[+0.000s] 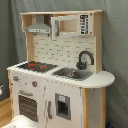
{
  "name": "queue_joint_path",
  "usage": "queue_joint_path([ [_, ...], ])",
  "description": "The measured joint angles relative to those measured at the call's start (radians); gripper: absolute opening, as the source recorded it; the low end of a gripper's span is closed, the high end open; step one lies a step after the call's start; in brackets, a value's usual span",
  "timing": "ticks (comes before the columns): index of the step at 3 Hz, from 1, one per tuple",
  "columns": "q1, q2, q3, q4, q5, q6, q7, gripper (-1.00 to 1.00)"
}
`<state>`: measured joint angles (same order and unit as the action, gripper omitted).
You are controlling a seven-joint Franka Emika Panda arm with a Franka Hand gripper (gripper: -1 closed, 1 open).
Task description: Play with the kitchen
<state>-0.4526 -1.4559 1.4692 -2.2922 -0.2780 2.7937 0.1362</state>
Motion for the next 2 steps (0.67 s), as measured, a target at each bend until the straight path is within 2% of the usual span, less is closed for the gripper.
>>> queue_joint_path([
  [1,0.022,-0.003,0.010,-0.008,0.003,-0.035,0.097,1.00],
  [2,0.022,-0.006,0.015,-0.013,0.003,-0.042,0.197,1.00],
])
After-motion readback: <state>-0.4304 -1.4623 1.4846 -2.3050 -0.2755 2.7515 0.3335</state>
